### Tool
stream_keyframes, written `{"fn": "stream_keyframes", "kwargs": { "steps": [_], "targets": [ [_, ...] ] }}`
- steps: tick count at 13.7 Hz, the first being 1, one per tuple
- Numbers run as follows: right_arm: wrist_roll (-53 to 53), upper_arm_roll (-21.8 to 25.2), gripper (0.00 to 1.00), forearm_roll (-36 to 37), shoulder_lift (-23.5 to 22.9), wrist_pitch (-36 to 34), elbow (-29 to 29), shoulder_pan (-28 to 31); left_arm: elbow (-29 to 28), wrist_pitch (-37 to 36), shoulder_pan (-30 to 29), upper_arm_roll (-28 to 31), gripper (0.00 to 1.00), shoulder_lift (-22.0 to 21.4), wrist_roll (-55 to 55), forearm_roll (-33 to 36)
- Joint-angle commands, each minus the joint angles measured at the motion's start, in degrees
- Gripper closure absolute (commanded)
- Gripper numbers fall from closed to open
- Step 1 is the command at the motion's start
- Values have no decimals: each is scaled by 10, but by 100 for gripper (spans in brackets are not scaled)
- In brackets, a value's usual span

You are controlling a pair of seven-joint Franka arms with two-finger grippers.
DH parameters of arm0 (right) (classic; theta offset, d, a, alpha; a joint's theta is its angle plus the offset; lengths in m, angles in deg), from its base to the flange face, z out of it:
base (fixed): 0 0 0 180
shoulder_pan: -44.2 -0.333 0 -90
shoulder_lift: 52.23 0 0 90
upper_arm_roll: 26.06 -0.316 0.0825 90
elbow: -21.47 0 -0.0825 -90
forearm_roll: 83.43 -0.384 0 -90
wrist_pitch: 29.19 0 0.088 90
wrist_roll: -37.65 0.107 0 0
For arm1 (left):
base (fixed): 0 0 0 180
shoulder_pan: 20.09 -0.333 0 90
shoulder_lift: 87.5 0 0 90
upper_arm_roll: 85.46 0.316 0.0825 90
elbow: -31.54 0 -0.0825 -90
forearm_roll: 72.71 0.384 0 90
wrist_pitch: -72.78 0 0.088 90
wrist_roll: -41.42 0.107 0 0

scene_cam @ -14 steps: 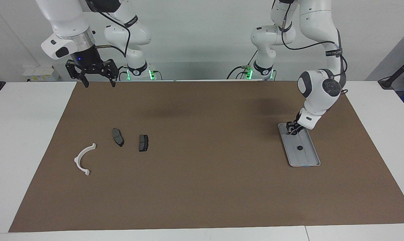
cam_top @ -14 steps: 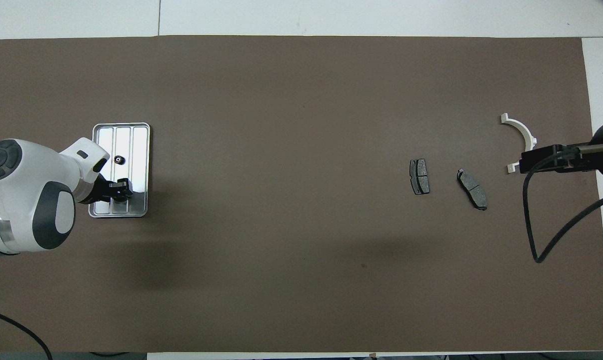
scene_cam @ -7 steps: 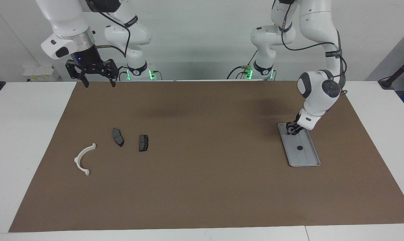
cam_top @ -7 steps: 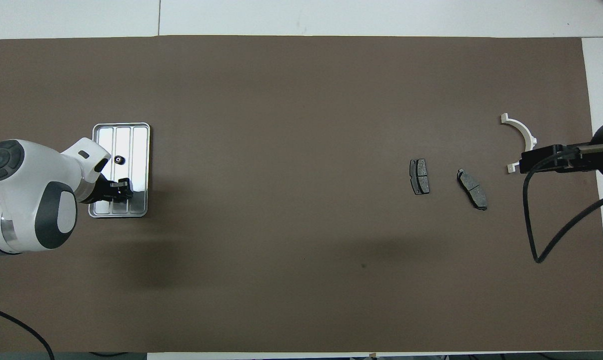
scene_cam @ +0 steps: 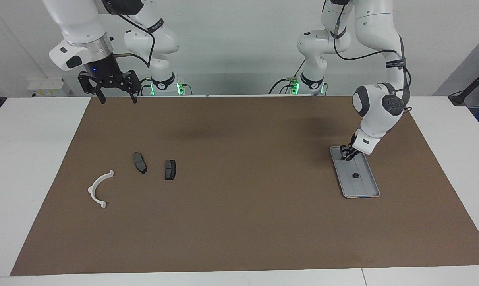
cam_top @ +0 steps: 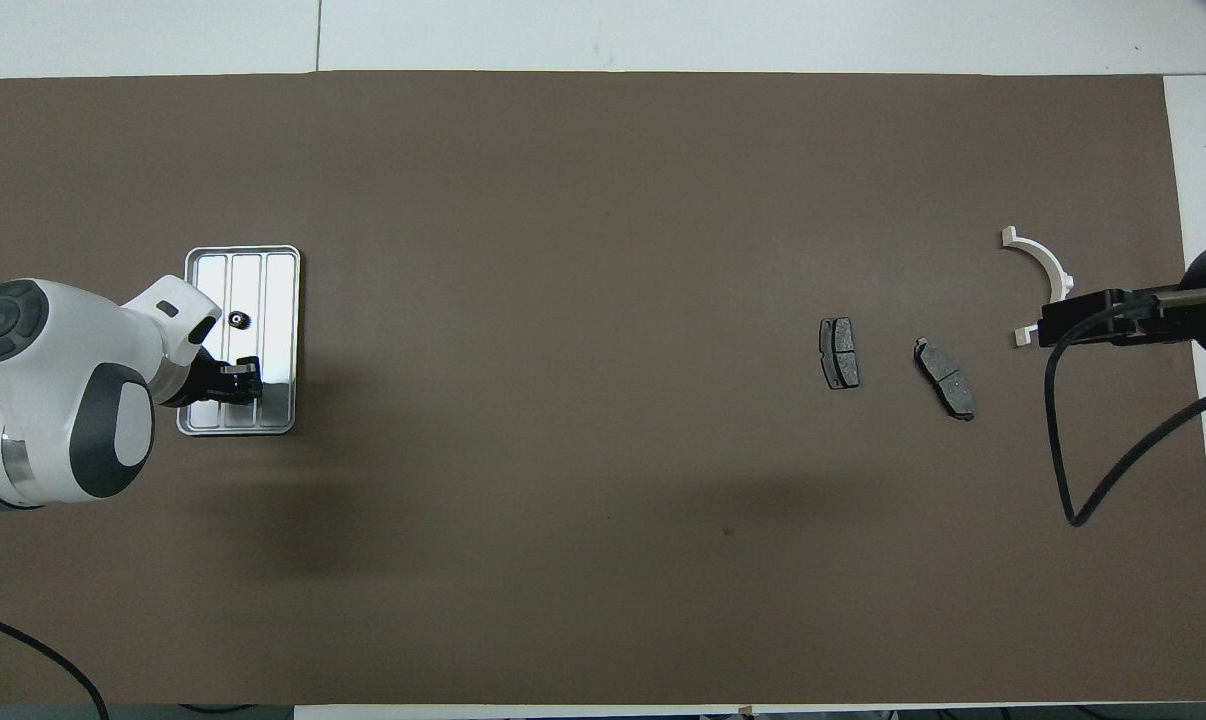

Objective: Place bearing gear from tray to pile
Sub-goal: 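Carry the bearing with the left gripper to the table center and release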

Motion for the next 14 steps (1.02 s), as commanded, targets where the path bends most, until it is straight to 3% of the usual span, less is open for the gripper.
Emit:
{"fn": "stream_keyframes", "kwargs": {
  "steps": [1, 6, 9, 10, 14],
  "targets": [
    [-14, -3, 0, -12, 7, -10, 2, 8, 110, -90, 41, 1, 84, 24, -70, -30],
    [-15, -4, 0, -12, 10, -10, 5, 7, 226, -118, 199, 3, 84, 71, -338, -30],
    [-16, -3, 0, -12, 12, -10, 10, 7, 302, -115, 284, 4, 84, 151, -467, -24],
    [-16, -4, 0, -12, 13, -10, 10, 7, 305, -109, 305, 5, 84, 170, -479, -16],
    [-17, -4, 0, -12, 13, -10, 10, 7, 267, -45, 329, 3, 84, 169, -520, -3]
  ]
}}
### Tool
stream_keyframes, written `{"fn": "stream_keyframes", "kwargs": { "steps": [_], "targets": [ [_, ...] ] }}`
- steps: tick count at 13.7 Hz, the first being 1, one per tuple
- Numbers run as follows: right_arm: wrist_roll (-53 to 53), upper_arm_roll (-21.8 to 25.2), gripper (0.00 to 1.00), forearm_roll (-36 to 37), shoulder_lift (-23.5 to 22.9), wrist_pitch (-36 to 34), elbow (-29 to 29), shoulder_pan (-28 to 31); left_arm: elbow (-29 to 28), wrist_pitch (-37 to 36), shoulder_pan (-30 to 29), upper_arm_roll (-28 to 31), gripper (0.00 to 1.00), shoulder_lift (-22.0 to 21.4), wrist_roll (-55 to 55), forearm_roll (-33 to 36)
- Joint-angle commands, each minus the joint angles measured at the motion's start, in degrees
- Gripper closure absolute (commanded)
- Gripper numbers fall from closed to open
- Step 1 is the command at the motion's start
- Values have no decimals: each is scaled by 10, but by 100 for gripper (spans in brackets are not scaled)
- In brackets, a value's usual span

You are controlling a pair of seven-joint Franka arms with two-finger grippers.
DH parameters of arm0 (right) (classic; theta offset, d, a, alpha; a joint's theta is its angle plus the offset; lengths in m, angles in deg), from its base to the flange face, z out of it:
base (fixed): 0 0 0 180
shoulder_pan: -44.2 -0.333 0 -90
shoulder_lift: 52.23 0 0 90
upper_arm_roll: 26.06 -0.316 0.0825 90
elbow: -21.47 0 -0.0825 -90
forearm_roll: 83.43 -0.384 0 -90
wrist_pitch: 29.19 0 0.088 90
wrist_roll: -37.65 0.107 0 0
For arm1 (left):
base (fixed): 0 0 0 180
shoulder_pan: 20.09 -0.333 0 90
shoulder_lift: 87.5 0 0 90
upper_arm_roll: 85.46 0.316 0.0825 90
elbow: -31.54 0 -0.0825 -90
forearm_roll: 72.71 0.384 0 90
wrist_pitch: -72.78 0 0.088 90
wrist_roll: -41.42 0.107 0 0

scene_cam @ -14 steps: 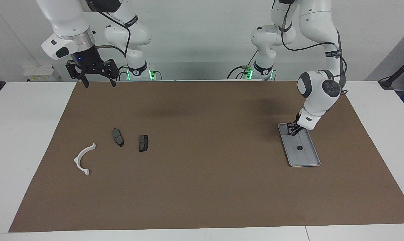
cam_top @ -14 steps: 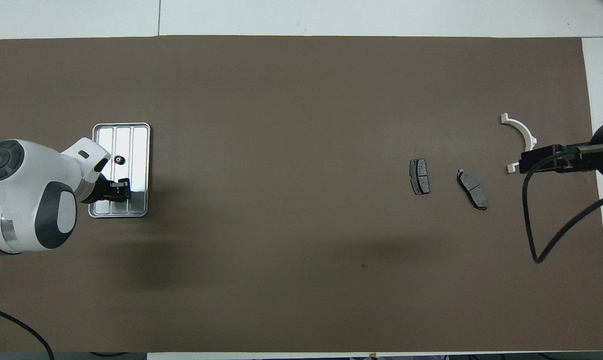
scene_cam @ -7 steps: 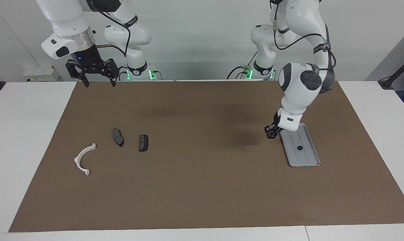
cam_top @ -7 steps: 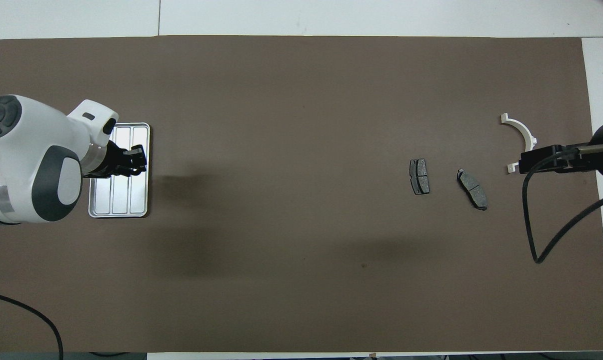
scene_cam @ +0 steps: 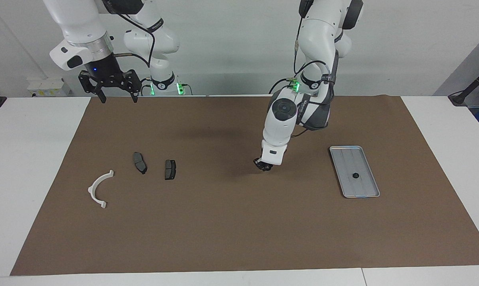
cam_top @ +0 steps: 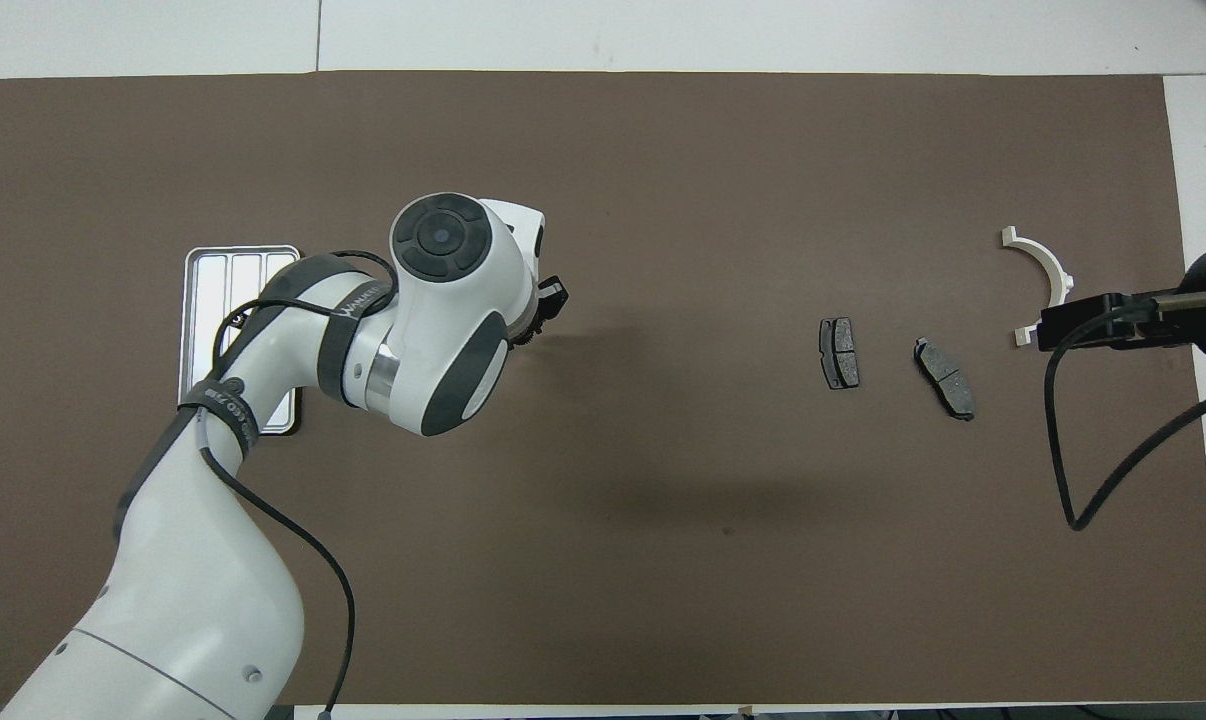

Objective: Place bearing gear from tray to pile
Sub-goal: 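Carry the bearing with the left gripper to the table center and release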

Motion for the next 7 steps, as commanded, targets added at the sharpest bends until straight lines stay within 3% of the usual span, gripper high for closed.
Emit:
{"fn": "stream_keyframes", "kwargs": {
  "steps": [1, 7],
  "targets": [
    [-18, -3, 0, -12, 12, -6, 9, 7, 4, 23, 7, 10, 84, -2, -18, 9],
    [-17, -4, 0, -13, 12, -6, 11, 8, -40, 49, 25, 10, 83, -5, -20, 11]
  ]
}}
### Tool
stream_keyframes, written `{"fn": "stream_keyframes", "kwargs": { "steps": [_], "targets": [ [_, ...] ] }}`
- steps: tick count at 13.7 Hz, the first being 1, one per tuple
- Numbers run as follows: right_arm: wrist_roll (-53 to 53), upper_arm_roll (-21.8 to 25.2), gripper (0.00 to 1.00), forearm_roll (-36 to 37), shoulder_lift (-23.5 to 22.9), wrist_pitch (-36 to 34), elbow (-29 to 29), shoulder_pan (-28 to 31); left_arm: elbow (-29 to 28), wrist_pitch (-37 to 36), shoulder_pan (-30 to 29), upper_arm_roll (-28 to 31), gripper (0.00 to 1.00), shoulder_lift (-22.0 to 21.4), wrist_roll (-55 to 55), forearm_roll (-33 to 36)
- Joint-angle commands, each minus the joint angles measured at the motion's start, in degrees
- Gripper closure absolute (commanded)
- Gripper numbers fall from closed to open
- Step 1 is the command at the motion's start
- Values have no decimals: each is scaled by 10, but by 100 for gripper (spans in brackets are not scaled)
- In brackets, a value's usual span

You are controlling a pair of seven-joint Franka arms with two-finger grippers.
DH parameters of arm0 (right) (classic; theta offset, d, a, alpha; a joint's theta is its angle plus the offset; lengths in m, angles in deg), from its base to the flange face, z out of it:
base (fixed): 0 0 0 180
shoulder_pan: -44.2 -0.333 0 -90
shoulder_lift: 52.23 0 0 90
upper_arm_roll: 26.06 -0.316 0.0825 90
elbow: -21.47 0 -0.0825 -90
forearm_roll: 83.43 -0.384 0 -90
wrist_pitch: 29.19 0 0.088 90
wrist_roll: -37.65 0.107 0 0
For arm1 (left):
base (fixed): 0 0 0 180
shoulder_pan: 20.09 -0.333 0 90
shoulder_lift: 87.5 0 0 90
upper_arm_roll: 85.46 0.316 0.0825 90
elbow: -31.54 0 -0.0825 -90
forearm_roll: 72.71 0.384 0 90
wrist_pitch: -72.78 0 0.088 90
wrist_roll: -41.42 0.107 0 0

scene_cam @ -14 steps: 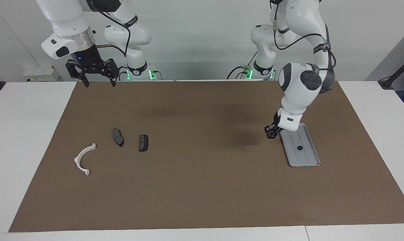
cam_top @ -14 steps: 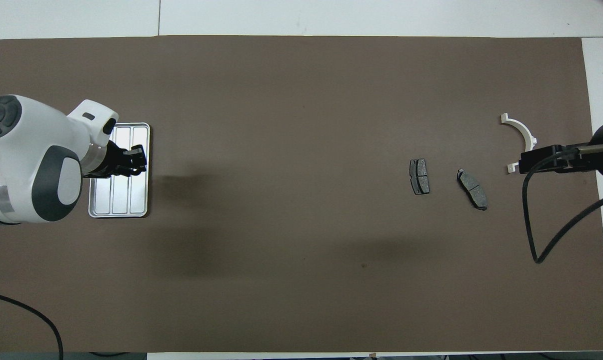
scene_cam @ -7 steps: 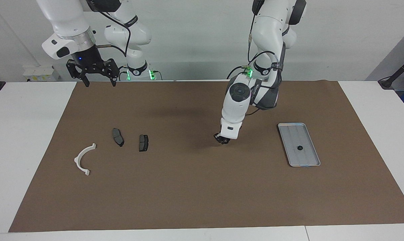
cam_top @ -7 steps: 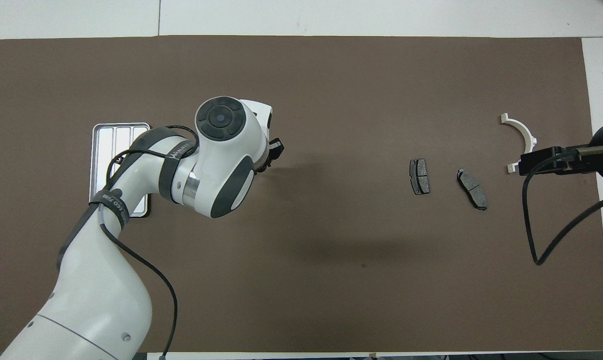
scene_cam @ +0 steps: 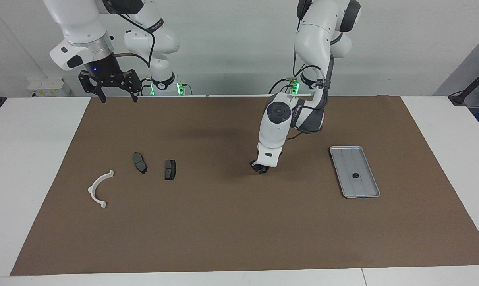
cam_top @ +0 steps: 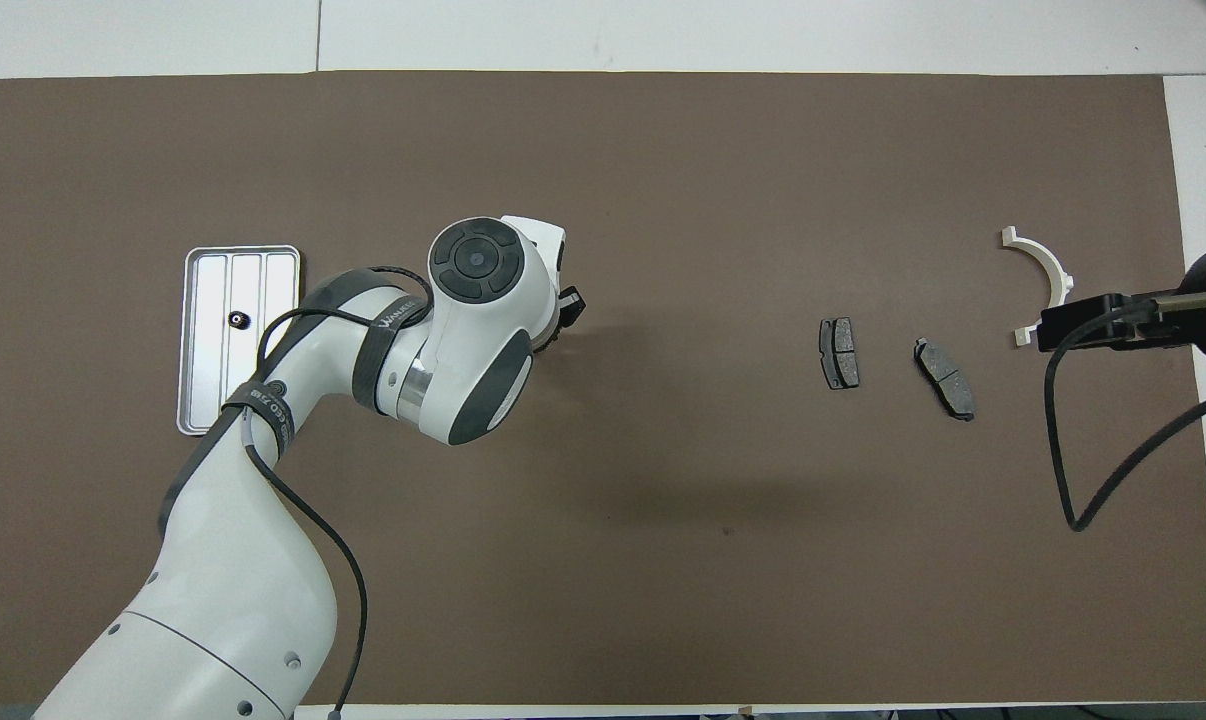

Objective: Place bearing gear from tray to pile
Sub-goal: 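Carry the bearing with the left gripper to the table center and release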

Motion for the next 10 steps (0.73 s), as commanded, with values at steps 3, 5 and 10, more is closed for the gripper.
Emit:
{"fn": "stream_keyframes", "kwargs": {
  "steps": [3, 5, 10],
  "targets": [
    [-18, -3, 0, -14, 11, -5, 11, 8, -34, 36, 15, 9, 81, -7, -13, 11],
    [-19, -3, 0, -13, 11, -5, 11, 8, -40, 48, 15, 9, 80, -8, -13, 11],
    [-18, -3, 0, -13, 12, -5, 11, 8, -26, 16, 18, 10, 0, -11, -20, 12]
  ]
}}
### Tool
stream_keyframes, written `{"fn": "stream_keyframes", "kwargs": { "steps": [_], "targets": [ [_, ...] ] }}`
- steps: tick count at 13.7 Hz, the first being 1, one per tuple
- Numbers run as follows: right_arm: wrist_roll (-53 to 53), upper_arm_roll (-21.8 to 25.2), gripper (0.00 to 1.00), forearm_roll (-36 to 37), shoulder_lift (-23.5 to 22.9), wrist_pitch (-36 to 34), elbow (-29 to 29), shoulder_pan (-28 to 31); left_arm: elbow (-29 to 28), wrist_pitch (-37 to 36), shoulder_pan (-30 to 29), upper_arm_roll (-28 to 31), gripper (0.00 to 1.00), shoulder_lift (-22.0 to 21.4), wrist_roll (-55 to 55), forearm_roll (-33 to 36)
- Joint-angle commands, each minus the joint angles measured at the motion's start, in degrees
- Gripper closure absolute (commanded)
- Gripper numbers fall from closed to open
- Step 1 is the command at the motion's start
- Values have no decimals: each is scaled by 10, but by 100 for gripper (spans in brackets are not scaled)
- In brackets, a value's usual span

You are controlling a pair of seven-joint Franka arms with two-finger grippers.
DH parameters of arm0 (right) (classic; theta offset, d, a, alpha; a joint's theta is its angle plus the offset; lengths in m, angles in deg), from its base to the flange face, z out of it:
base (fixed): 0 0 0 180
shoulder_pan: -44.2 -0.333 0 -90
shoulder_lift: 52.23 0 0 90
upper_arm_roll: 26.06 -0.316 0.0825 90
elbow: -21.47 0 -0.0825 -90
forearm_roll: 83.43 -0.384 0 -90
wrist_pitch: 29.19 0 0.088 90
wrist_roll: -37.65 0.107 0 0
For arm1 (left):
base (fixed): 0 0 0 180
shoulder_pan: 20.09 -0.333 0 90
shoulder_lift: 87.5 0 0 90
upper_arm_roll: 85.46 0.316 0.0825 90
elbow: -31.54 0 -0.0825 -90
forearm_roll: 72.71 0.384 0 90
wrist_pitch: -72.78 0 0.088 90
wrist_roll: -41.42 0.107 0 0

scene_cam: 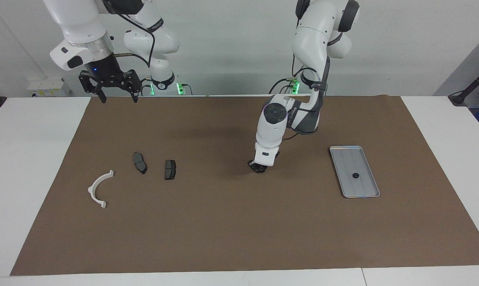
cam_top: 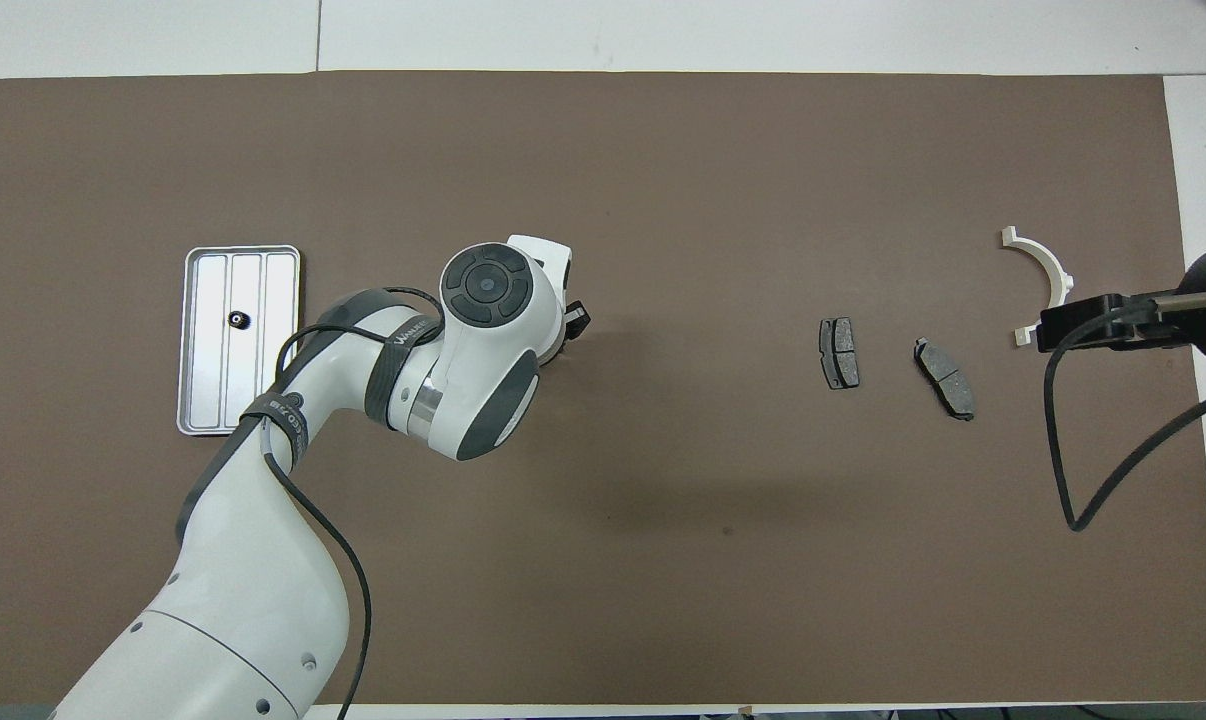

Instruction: Place bearing gear from tray to pile

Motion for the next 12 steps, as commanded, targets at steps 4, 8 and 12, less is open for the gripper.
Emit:
{"fn": "stream_keyframes", "kwargs": {
  "steps": [4, 8, 12],
  "targets": [
    [-18, -4, 0, -12, 12, -5, 9, 7, 7, -79, -31, 10, 0, -51, 26, 14],
    [-3, -4, 0, -12, 12, -2, 9, -14, -103, -91, -167, 8, 0, -159, 297, 14],
    [179, -4, 0, -12, 1, 19, 9, -106, -106, -81, -266, 9, 0, -159, 451, 14]
  ]
}}
